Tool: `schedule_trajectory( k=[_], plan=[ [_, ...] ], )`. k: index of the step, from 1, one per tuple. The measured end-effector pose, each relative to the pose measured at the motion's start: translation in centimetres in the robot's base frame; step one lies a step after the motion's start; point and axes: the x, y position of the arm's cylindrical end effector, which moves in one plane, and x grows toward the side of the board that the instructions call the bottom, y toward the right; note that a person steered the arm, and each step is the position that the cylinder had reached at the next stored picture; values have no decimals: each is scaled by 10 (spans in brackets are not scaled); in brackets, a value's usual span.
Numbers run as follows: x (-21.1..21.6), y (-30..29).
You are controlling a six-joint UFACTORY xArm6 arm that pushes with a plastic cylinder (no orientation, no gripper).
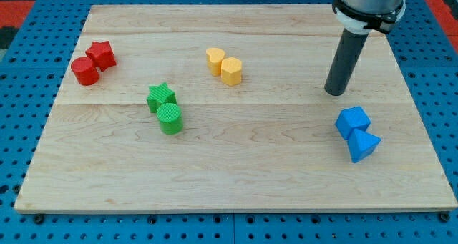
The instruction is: Push the green blocks right to the red blocks
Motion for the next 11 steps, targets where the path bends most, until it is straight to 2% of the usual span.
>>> schedule_trajectory(
  k=[1,2,3,4,5,7,10,11],
  plan=[
    [8,-1],
    [26,-28],
    [58,-98],
    [67,-203],
    [94,-232],
    [30,-285],
    [-24,-326],
    [-53,-338]
  ],
)
